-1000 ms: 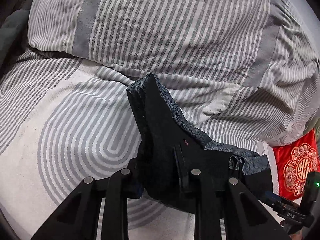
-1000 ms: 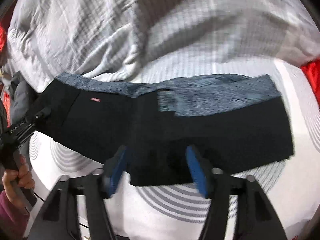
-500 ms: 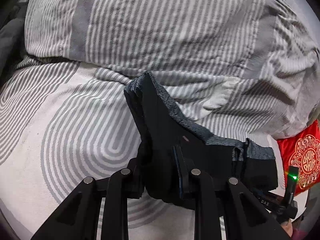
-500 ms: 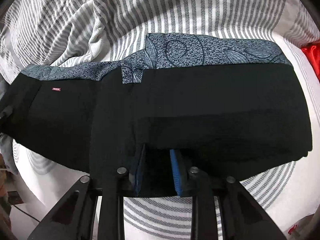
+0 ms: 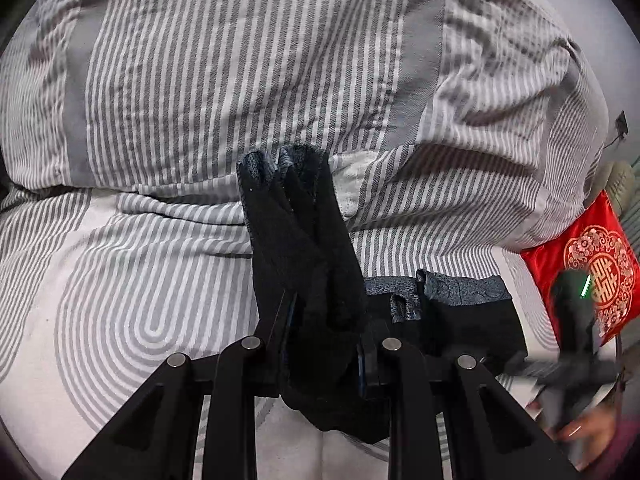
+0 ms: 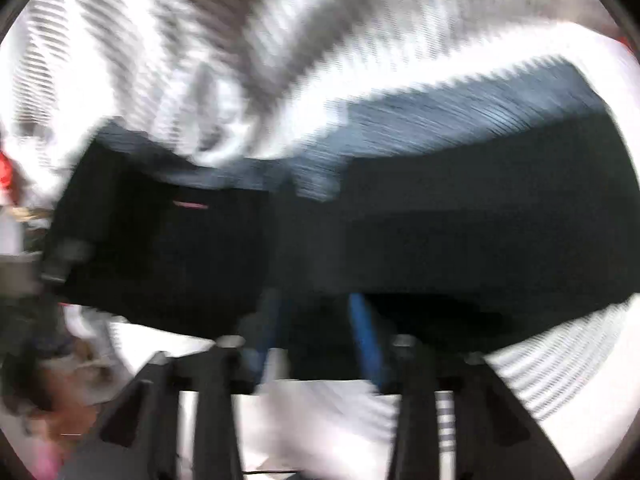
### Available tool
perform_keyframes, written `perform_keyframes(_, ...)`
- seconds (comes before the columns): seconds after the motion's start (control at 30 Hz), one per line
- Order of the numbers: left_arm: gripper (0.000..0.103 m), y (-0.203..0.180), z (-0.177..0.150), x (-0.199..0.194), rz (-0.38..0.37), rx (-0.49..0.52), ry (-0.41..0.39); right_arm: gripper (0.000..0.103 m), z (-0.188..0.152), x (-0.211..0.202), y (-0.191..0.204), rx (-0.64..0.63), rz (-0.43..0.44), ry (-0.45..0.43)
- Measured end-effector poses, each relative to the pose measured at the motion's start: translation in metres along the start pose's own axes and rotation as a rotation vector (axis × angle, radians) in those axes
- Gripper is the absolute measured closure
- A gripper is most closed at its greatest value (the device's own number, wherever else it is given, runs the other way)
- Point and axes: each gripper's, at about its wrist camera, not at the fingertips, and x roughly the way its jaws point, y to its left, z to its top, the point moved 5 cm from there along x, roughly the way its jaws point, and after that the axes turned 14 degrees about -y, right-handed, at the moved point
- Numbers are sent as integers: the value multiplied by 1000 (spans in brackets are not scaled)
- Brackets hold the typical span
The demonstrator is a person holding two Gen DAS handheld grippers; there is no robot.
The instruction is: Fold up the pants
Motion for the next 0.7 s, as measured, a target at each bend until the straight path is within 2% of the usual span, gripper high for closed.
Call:
perform_keyframes(0.03,78,0,0,0,1,3,-2,11,15,1,20,-31,48,11)
perform_keyframes(0.1,78,-1,0,-1,1,7,-7,11,46,8,64,-93,129,54)
perform_keyframes(0.2,78,-3,-3,-4,-2,13,-20,8,72,33,120,-167,162,207)
perform_keyframes(0.27,78,-3,-4,-6,-5,12,-31,8,77,55,146,-210,111,314)
perform_keyframes(0.37,78,-4,-4,-7,-3,3,-40,8,73,75,185,-316,21,405)
perform_keyframes(0.5,78,-6,-5,-9,-3,8,-53,8,48,108,203,-489,-222,550)
perform_keyframes(0.57,78,-8,-6,-9,-3,16,-57,9,34,120,201,-514,-297,588)
perform_keyframes(0.6,78,-11,-6,-10,-4,22,-58,13,31,124,202,-510,-306,597)
perform_keyframes(0.67,78,-14,-7,-11,-2,38,-60,76,26,126,194,-483,-308,602)
perform_keyframes(0.7,78,-15,-8,-11,-1,43,-54,76,25,123,190,-453,-276,590)
